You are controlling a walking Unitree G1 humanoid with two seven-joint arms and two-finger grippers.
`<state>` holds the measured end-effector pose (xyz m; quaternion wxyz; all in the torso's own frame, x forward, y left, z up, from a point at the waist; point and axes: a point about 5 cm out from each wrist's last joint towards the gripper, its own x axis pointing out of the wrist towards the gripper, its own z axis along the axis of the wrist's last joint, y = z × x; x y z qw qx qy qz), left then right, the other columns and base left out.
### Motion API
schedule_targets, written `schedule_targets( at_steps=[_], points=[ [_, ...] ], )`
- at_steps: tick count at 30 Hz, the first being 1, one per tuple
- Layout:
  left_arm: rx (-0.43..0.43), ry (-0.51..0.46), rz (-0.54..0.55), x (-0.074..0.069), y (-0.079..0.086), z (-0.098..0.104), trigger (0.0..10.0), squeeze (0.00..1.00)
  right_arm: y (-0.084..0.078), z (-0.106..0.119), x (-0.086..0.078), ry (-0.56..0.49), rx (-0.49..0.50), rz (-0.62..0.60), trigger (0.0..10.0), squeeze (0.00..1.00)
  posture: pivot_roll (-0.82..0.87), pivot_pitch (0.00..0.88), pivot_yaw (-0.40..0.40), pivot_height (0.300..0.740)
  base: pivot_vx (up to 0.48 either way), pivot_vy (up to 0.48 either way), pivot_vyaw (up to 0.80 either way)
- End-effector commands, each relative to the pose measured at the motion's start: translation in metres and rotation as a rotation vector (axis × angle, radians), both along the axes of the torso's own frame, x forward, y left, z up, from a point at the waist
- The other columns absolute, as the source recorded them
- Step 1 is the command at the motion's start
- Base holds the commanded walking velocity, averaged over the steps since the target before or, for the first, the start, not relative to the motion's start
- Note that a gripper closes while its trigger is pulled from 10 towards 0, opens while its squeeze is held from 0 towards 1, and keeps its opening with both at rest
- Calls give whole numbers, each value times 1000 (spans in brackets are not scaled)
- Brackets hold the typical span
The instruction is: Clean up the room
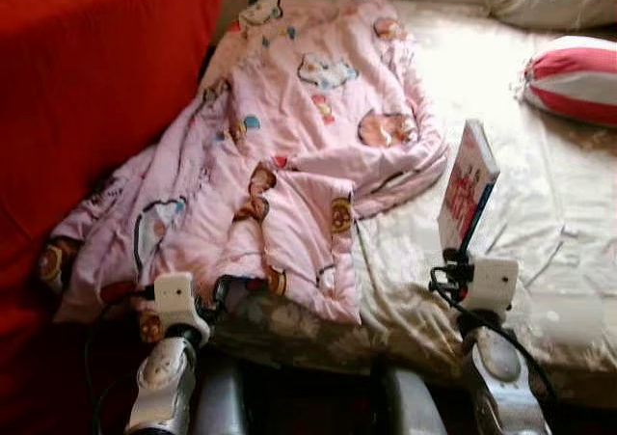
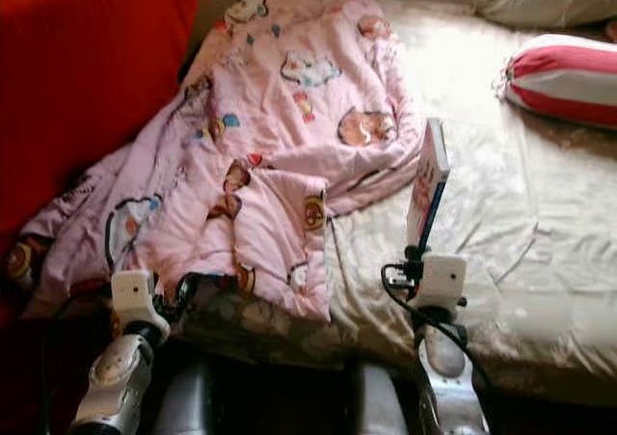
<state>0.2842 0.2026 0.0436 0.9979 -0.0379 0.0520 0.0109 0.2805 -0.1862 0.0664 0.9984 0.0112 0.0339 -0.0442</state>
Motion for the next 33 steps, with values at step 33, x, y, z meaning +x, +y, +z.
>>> schedule_targets(
  at_steps=[33],
  points=[
    [8,65,12,1,12,-10,10000,0,-18,-60,-24,235,166,-169,10000,0,41,161,-31,706,0,0,0]
  ],
)
